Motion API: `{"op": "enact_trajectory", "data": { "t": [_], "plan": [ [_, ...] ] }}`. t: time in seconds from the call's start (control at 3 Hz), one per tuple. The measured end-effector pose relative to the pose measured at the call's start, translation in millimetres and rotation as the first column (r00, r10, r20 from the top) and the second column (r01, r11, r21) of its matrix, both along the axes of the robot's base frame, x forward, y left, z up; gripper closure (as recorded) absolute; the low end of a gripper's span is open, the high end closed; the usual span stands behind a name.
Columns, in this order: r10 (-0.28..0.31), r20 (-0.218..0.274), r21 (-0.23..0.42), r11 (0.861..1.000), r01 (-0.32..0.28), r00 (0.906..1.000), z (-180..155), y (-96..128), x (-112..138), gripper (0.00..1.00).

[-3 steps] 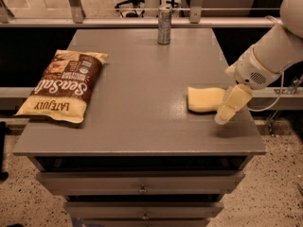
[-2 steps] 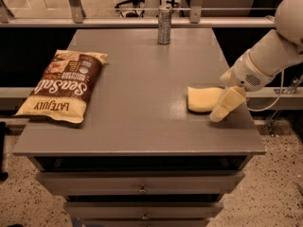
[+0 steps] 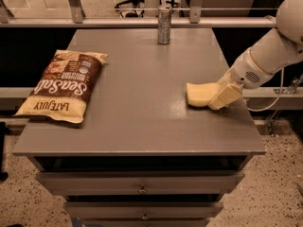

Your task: Move sponge near redbull can

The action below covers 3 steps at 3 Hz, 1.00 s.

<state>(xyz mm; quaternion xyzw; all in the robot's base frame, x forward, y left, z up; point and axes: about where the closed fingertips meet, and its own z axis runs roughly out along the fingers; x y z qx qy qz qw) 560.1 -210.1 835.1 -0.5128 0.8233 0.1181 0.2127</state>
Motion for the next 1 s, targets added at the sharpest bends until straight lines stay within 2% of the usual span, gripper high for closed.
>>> {"op": "enact_trajectory", "data": {
  "t": [0.33, 0.67, 1.0],
  "plan": [
    [-0.018, 0.057, 0.004, 1.0, 0.018, 0.9982, 29, -6, 8, 0.86],
    [-0.023, 0.08, 0.004, 1.0, 0.022, 0.9965, 40, -7, 11, 1.0],
    [-0.023, 0.084, 0.008, 1.0, 0.023, 0.9961, 40, -6, 14, 1.0]
  ]
}}
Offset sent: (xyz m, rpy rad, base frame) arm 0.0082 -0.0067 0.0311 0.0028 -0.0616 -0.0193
